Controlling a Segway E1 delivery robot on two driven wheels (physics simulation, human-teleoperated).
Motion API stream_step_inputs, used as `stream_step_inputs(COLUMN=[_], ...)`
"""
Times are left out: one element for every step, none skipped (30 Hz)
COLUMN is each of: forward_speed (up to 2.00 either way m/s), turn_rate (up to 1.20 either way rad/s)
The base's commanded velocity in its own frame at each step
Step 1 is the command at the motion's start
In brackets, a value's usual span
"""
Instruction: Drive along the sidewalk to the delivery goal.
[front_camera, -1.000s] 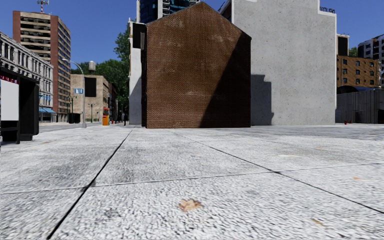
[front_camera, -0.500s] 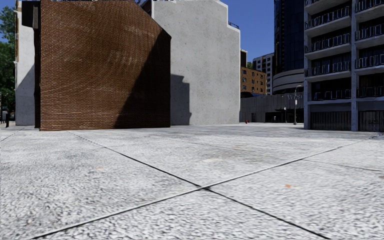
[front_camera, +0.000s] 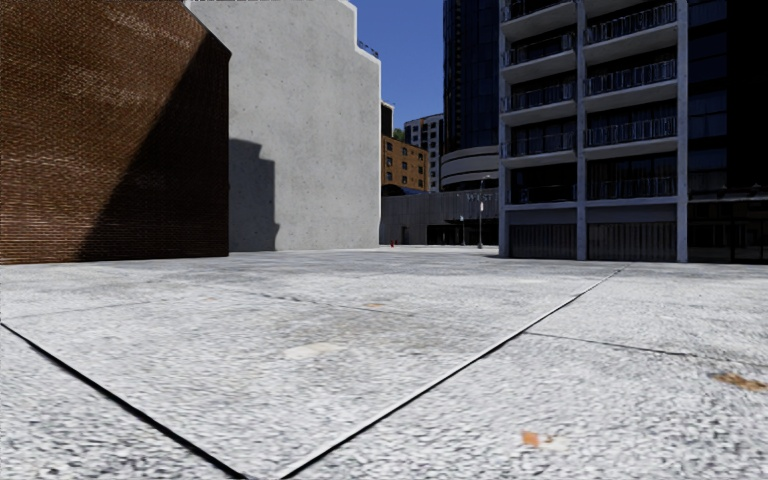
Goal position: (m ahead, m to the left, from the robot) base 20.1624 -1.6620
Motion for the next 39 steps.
stream_step_inputs(forward_speed=[2.0,2.0,2.0,2.0,2.0,2.0,2.0,2.0,2.0,2.0,2.0,2.0,2.0,2.0,2.0,2.0,2.0,2.0,2.0,2.0,2.0,2.0,2.0,2.0,2.0,2.0,2.0,2.0,2.0,2.0,2.0,2.0,2.0,2.0,2.0,2.0,2.0,2.0,2.0], turn_rate=[0.0,0.0,0.0,0.0,0.0,0.0,0.0,0.0,0.0,0.0,0.0,0.0,0.0,0.0,0.0,0.0,0.0,0.0,0.0,0.0,0.0,0.0,0.0,0.0,0.0,0.0,0.0,0.0,0.0,0.0,0.0,0.0,0.0,0.0,0.0,0.0,0.0,0.0,0.0])
